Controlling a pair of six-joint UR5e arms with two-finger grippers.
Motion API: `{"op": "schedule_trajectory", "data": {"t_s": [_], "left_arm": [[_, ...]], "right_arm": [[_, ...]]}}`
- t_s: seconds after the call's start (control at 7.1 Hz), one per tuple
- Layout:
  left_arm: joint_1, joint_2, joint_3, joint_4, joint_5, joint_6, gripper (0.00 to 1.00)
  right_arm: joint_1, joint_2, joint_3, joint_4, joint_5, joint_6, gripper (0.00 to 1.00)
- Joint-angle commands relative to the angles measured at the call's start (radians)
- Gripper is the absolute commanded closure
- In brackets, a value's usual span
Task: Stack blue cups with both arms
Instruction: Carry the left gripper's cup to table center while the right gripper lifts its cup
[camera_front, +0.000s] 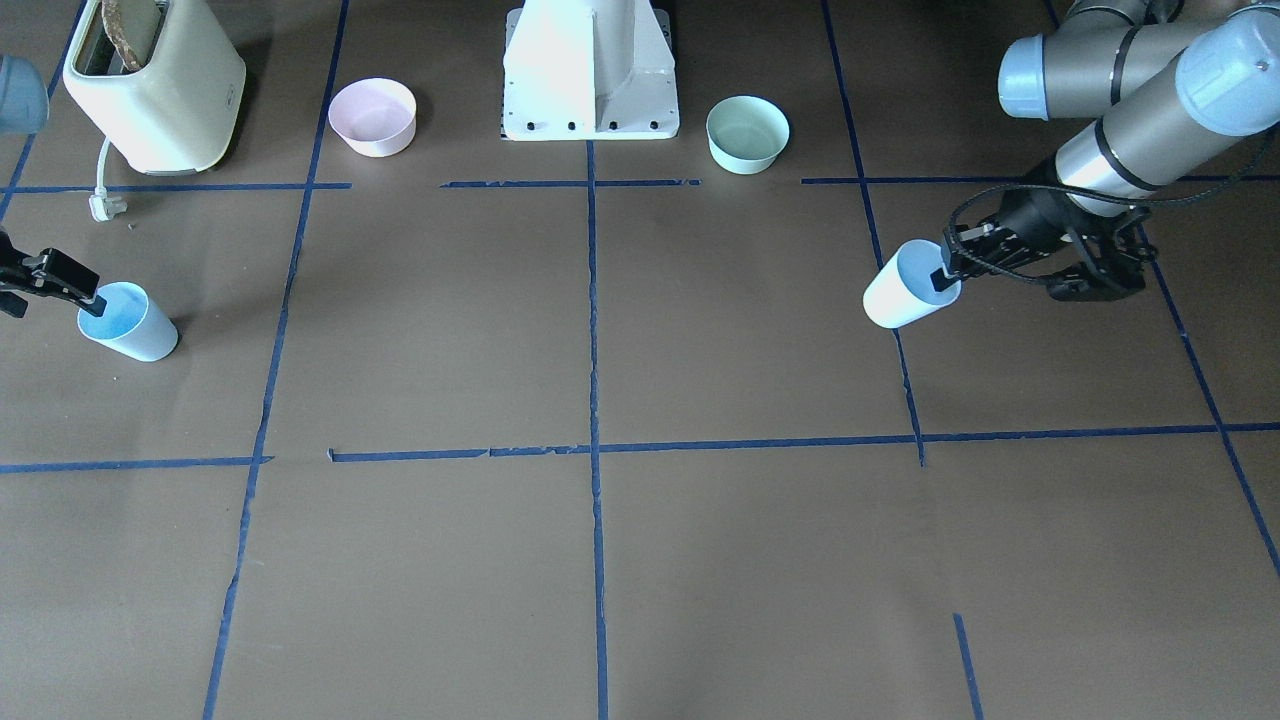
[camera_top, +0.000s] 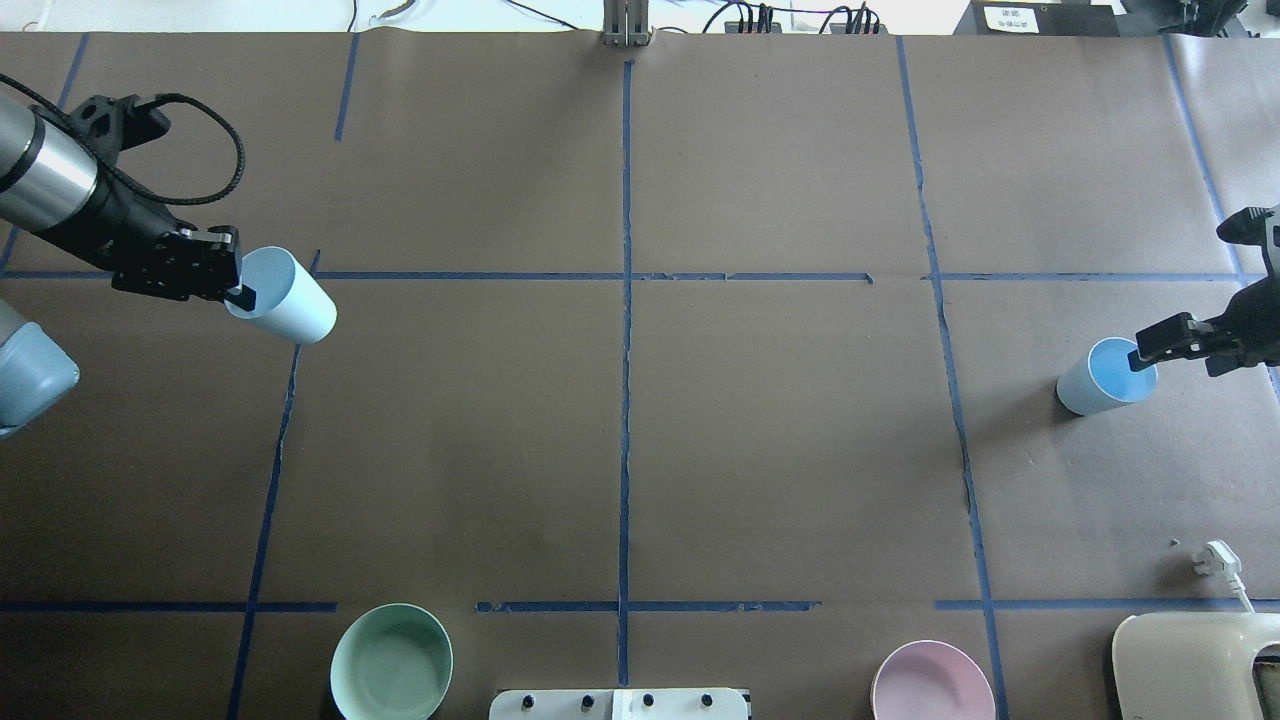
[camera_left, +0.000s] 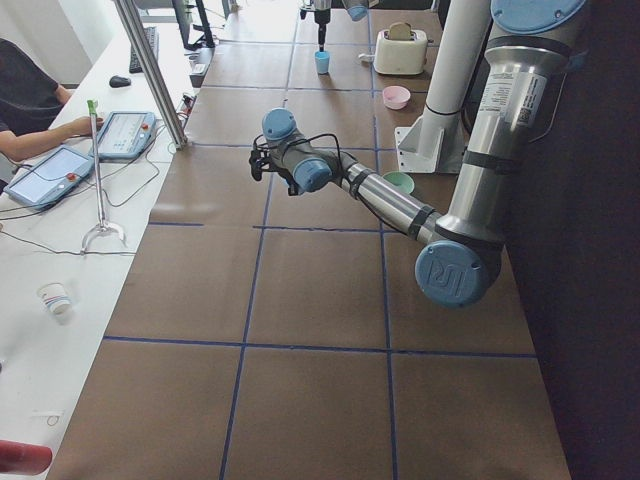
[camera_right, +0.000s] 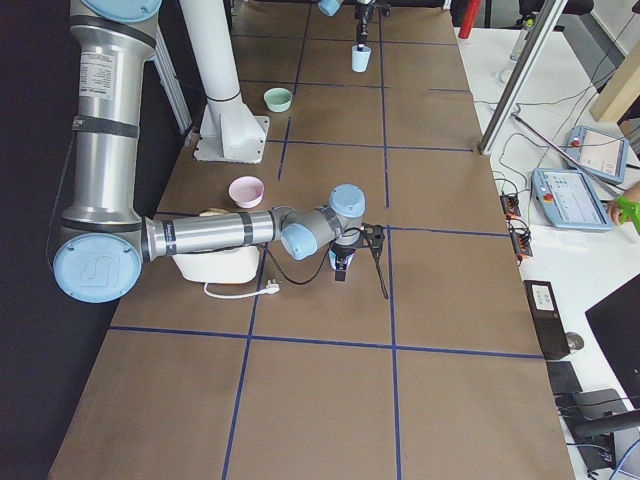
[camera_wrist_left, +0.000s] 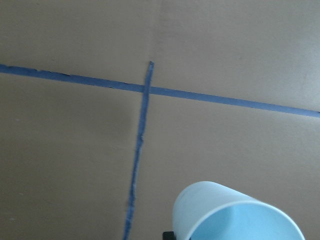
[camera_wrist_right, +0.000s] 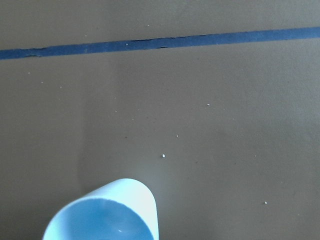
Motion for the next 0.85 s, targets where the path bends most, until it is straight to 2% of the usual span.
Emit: {"op": "schedule_trajectory", "data": {"t_s": [0.0, 0.14, 0.28, 0.42, 0.56, 0.7], "left_arm": [[0.061, -0.069, -0.006, 0.008, 0.026, -0.1, 1.0], [0.116, -0.103, -0.004, 0.008, 0.049, -0.161, 1.0], [0.145, -0.129, -0.003, 0.01, 0.083, -0.189, 1.0], [0.152, -0.141, -0.003, 0.01, 0.089, -0.201, 1.0], [0.193, -0.16, 0.003, 0.01, 0.118, -0.205, 1.0], [0.26, -0.192, 0.017, 0.01, 0.196, -0.205, 1.0]], "right_arm": [[-0.018, 0.019, -0.039, 0.0, 0.002, 0.0, 0.01], [-0.036, 0.019, -0.041, 0.0, 0.002, 0.0, 0.01], [-0.049, 0.021, -0.038, 0.0, 0.003, 0.002, 0.07], [-0.05, 0.028, -0.033, 0.0, 0.005, -0.002, 0.6], [-0.052, 0.031, -0.035, 0.0, 0.006, 0.0, 0.95], [-0.05, 0.033, -0.032, -0.002, 0.015, 0.0, 1.0]]}}
